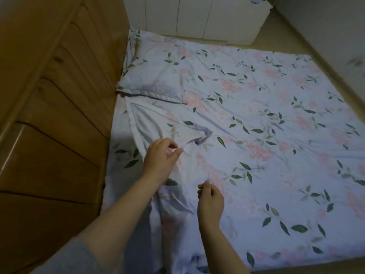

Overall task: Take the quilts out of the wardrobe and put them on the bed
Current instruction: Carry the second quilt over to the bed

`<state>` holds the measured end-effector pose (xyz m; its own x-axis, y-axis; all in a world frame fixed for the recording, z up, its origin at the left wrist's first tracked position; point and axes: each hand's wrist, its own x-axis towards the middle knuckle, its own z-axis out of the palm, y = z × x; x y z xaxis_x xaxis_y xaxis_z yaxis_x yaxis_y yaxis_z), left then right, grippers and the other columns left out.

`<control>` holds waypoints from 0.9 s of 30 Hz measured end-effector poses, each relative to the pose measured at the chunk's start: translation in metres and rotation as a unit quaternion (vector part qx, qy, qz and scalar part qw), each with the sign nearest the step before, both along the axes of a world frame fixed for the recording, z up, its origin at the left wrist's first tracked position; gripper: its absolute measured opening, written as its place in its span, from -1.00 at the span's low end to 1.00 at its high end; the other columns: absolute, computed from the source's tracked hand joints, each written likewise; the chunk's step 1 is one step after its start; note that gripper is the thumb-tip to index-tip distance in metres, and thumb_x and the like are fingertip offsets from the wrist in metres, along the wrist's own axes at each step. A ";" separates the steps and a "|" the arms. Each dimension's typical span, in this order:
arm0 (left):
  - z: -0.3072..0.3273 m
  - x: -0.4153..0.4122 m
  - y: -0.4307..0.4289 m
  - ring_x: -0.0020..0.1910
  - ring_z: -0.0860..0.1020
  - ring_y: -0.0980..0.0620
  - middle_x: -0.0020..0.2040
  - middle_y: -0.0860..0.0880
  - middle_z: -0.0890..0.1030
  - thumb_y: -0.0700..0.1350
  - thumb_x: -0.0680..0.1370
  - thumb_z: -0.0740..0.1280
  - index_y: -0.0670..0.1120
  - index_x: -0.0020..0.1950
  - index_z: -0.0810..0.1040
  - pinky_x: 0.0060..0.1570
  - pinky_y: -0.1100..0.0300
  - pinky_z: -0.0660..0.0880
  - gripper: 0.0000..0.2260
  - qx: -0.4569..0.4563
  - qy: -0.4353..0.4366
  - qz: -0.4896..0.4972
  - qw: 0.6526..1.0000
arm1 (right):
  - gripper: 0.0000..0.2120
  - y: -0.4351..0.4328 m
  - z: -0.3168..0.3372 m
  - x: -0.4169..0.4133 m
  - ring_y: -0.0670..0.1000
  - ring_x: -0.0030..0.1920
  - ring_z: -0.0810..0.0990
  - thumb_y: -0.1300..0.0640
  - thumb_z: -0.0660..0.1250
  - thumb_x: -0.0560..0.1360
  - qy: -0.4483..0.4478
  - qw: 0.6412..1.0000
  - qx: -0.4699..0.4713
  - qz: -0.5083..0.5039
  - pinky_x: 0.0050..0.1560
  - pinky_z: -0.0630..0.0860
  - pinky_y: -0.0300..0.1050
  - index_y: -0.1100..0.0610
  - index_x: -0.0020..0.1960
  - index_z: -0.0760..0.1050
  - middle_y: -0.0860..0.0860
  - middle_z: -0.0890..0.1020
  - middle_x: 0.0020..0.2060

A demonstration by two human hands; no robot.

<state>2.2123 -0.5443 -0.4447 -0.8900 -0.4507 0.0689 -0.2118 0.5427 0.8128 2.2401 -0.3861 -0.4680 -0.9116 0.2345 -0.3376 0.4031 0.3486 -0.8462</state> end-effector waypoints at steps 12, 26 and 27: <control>-0.105 0.110 -0.015 -0.06 0.56 0.01 -0.04 -0.03 0.59 -0.01 0.50 0.34 -0.06 -0.01 0.54 -0.11 0.19 0.47 -0.84 0.122 -0.164 0.151 0.967 | -0.77 0.040 -0.072 -0.008 0.08 -0.27 0.46 0.08 0.20 0.57 -0.101 0.956 0.141 0.237 -0.23 0.37 -0.07 0.19 -0.20 0.45 0.07 0.50 -0.34; -0.258 0.114 0.014 0.35 0.35 -0.19 0.42 -0.19 0.34 0.03 0.47 0.37 -0.16 0.42 0.25 0.29 0.00 0.34 -0.39 0.172 -0.295 0.231 0.911 | -0.19 0.063 -0.218 -0.082 0.16 0.47 0.24 -0.18 0.30 0.47 -0.189 0.898 0.185 0.352 0.38 0.27 0.03 0.13 0.53 0.01 0.13 0.18 0.51; -0.263 0.111 0.015 0.39 0.31 -0.19 0.45 -0.19 0.28 0.04 0.46 0.38 -0.16 0.46 0.19 0.33 -0.01 0.31 -0.33 0.178 -0.290 0.236 0.910 | -0.18 0.063 -0.226 -0.083 0.16 0.47 0.23 -0.19 0.29 0.47 -0.193 0.898 0.176 0.353 0.39 0.25 0.04 0.13 0.54 -0.01 0.12 0.16 0.52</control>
